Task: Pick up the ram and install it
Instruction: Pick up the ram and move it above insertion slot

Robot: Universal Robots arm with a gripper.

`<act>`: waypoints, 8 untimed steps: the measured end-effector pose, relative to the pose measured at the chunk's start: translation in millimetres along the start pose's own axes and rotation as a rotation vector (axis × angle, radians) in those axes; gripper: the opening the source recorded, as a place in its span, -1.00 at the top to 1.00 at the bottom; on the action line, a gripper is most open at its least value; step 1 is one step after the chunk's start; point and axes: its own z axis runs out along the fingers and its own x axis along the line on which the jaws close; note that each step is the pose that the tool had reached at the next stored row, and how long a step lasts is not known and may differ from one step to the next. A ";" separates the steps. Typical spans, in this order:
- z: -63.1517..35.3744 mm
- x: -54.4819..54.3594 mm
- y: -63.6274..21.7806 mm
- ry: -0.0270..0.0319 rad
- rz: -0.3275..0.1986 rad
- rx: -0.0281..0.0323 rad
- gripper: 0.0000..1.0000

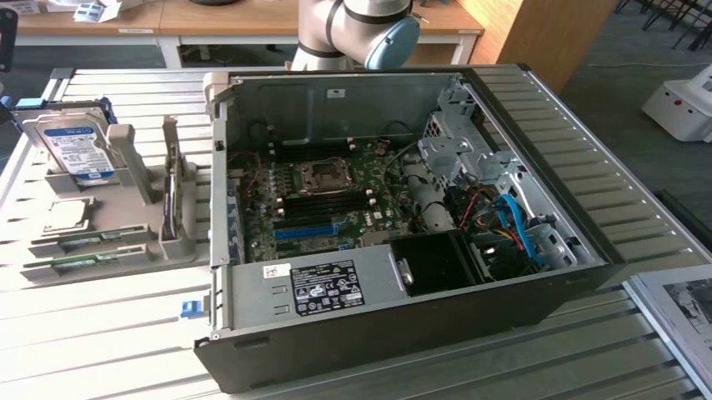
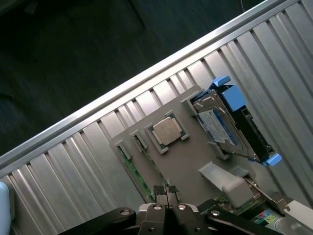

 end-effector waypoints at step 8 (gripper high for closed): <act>0.0 0.0 0.0 0.0028 -0.063 -0.0014 0.80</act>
